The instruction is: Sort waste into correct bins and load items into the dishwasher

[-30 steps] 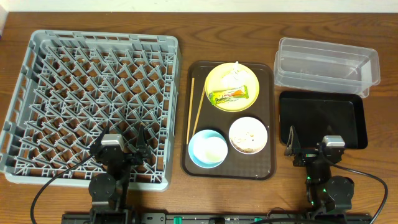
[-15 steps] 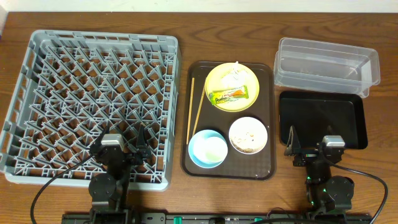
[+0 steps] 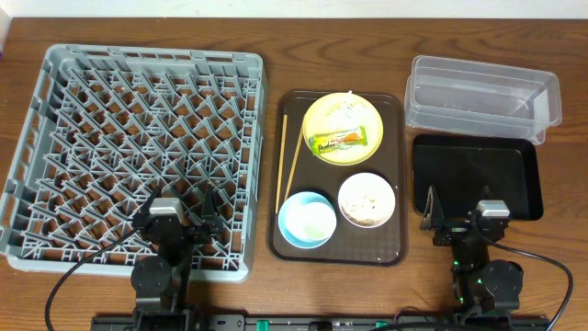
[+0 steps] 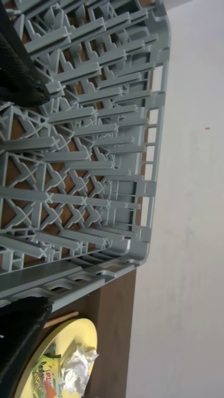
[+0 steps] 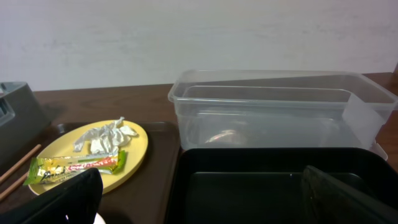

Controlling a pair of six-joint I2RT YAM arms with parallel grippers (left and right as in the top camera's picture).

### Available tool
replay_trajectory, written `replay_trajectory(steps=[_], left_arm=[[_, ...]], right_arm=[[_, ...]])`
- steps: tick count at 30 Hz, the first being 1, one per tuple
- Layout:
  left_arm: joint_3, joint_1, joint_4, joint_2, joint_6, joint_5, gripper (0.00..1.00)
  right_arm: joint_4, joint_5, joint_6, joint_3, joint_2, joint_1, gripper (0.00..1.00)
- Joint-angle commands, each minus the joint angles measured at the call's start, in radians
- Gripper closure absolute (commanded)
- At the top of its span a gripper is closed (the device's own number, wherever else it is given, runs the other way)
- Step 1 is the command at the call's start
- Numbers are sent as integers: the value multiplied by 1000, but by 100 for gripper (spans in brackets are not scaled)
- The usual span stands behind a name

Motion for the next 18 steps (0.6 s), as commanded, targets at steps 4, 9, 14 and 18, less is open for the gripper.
replay_trajectory(steps=[4, 9, 14, 18], left_arm=[[-10, -4, -43, 0, 21, 36, 1], [-10, -4, -43, 0, 20, 37, 1], [-10, -4, -43, 0, 21, 36, 1], [-10, -4, -43, 0, 15, 37, 1]], right_arm=[[-4, -4, -6, -2, 2, 5, 1], [-4, -4, -5, -2, 2, 5, 1], [9, -5, 58, -2, 2, 5, 1], [11, -38, 190, -2, 2, 5, 1]])
